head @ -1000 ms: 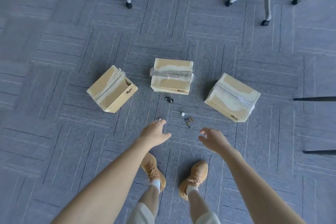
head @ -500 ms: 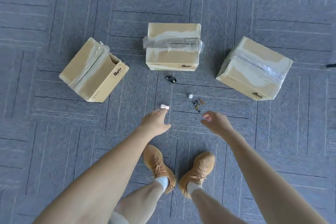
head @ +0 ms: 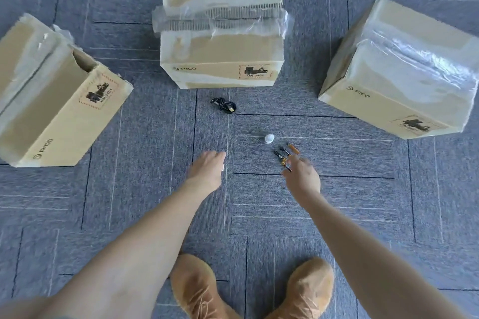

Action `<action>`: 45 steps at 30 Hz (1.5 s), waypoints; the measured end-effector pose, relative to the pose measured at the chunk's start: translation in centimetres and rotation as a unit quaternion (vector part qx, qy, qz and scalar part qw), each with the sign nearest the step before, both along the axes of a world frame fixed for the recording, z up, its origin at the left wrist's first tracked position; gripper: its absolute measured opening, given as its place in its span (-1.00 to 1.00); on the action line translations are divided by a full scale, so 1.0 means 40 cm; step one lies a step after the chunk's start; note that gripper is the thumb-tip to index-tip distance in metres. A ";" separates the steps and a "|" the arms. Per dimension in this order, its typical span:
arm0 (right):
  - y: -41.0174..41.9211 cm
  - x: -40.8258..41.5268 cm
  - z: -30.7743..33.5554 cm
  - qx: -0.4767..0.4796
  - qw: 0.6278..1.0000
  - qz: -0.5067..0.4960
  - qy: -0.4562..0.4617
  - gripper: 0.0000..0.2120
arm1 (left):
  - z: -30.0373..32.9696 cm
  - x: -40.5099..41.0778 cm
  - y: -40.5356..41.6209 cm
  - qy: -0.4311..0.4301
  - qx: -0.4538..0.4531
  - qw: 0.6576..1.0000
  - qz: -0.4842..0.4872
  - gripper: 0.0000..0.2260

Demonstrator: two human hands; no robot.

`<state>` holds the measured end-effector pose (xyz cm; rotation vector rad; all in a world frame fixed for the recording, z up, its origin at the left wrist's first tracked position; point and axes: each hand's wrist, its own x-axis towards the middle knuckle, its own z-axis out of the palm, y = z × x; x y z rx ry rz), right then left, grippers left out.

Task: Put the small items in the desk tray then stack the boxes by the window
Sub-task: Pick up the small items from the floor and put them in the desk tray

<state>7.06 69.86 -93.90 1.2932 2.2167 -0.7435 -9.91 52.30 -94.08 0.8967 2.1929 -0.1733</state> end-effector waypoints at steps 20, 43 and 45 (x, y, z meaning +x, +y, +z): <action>0.016 -0.047 -0.160 0.075 0.994 0.049 0.067 -0.79 | -0.091 -0.159 0.142 0.046 0.050 0.996 0.052 -0.52; 0.117 -0.009 -0.175 0.082 0.993 0.046 0.078 -0.79 | -0.145 -0.272 0.274 0.161 0.126 0.979 -0.020 -0.60; 0.116 -0.015 -0.178 0.078 0.994 0.045 0.062 -0.85 | -0.144 -0.270 0.269 0.164 0.110 0.980 -0.021 -0.55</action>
